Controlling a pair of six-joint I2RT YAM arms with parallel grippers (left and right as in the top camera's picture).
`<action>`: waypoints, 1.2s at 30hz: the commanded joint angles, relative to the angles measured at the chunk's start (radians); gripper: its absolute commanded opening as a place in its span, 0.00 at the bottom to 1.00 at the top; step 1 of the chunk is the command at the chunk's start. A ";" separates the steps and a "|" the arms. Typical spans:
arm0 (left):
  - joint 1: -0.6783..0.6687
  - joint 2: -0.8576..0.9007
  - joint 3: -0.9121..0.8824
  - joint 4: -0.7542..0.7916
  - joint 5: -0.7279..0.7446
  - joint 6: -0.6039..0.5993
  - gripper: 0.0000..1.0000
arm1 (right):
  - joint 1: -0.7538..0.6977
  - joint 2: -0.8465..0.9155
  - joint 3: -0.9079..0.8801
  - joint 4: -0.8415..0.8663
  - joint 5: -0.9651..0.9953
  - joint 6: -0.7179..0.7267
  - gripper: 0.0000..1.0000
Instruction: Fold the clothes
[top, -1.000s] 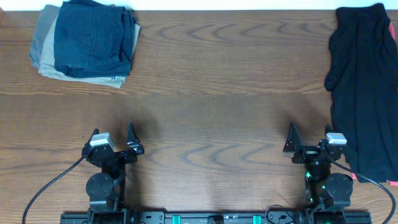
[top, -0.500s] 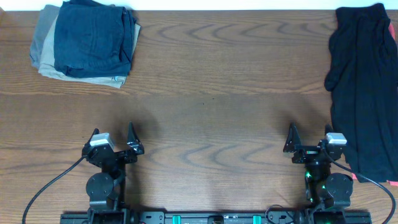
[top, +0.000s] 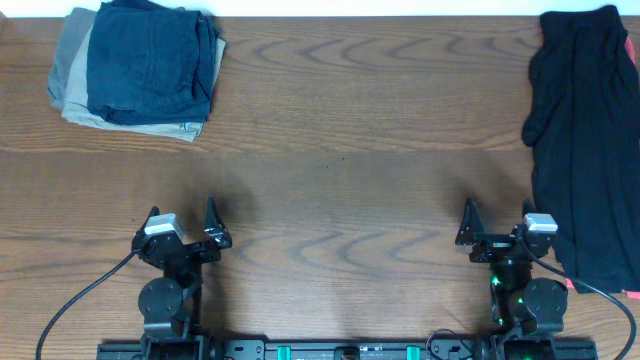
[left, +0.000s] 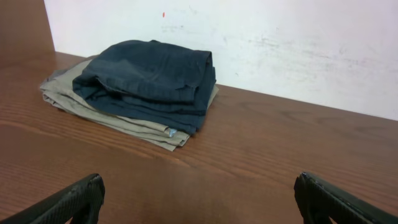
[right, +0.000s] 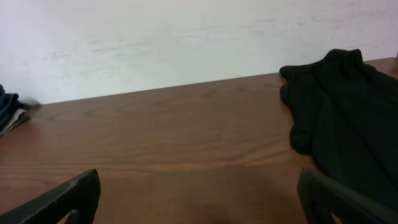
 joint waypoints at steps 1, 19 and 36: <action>-0.003 -0.005 -0.023 -0.034 -0.008 0.017 0.98 | -0.008 -0.001 -0.002 -0.004 0.010 0.004 0.99; -0.003 -0.005 -0.023 -0.034 -0.008 0.017 0.98 | -0.008 -0.001 -0.002 0.013 -0.012 0.061 0.99; -0.003 -0.005 -0.023 -0.034 -0.008 0.017 0.98 | -0.007 0.000 -0.002 0.188 -0.685 0.725 0.99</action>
